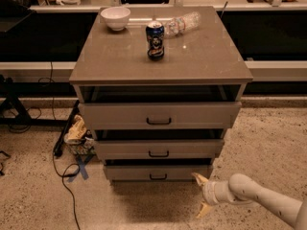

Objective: Open bottom drawer

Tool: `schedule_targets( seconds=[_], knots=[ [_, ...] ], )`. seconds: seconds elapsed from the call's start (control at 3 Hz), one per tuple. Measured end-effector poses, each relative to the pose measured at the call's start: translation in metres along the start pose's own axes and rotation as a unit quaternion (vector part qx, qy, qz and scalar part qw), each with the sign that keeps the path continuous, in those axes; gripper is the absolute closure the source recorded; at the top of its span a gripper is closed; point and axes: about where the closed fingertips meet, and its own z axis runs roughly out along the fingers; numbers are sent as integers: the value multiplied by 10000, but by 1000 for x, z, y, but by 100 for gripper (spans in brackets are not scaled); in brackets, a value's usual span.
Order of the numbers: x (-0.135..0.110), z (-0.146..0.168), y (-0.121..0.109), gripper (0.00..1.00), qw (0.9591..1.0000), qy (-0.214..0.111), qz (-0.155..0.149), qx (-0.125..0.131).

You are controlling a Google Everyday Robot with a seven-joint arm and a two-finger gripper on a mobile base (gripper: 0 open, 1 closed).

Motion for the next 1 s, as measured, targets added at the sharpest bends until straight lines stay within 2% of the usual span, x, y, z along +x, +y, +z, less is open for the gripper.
schedule_targets(
  seconds=[0.33, 0.67, 1.0],
  knots=[
    [14, 19, -6, 0, 9984, 55, -483, 280],
    [20, 45, -14, 0, 9939, 142, -986, 481],
    [20, 45, -14, 0, 9939, 142, -987, 481]
  ],
)
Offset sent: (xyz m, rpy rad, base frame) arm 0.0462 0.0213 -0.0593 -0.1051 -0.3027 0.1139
